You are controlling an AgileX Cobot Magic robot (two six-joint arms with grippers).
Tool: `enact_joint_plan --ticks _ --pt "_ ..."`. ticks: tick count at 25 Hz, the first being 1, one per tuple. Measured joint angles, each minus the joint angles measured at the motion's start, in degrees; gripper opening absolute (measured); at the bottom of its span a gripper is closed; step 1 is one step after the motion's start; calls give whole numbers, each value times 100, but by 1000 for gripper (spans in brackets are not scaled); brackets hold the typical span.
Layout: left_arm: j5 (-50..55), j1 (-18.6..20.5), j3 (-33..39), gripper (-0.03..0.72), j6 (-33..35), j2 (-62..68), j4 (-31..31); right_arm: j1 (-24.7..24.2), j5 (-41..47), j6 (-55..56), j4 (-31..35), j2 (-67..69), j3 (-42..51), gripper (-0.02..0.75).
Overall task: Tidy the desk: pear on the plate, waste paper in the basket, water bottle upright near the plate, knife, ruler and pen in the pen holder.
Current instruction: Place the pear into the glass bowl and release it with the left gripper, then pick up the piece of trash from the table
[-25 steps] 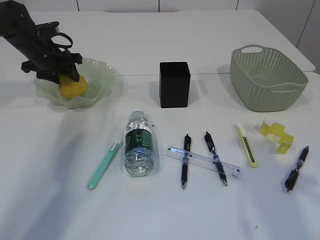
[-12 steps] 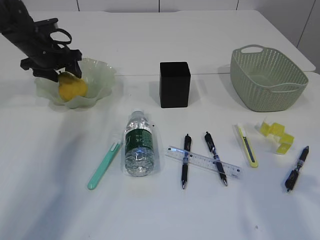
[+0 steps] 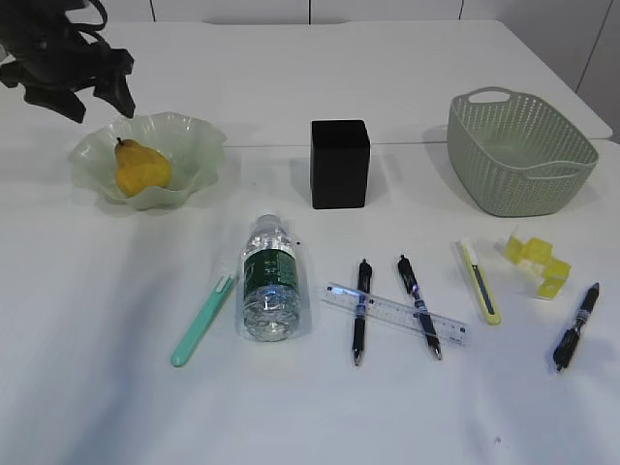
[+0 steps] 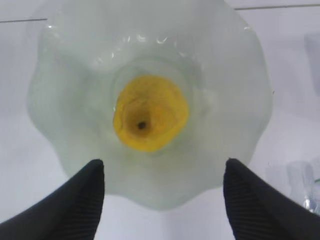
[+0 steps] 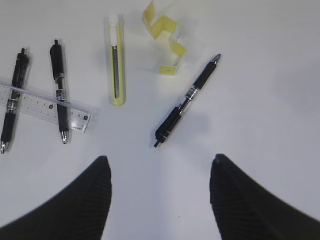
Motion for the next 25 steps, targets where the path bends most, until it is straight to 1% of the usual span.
enact_joint_plan --ticks 2,4,7,13,16,20,25 --pt "395 0 0 528 0 -174 235 0 0 0 0 0 0 460" --pt "706 0 11 527 0 -331 331 0 0 0 0 0 0 460" --pt "829 0 397 527 0 -708 387 0 0 0 0 0 0 461" --pt "778 0 1930 527 290 -1735 387 0 4 -97 0 0 0 460" --pt "594 0 2732 527 328 -2340 387 0 72 -109 0 0 0 460" --pt "357 0 3621 527 331 -3132 377 0 112 -117 0 11 -4 461" --pt "11 0 4786 527 340 -3881 293 0 247 -242 0 438 -257 459"
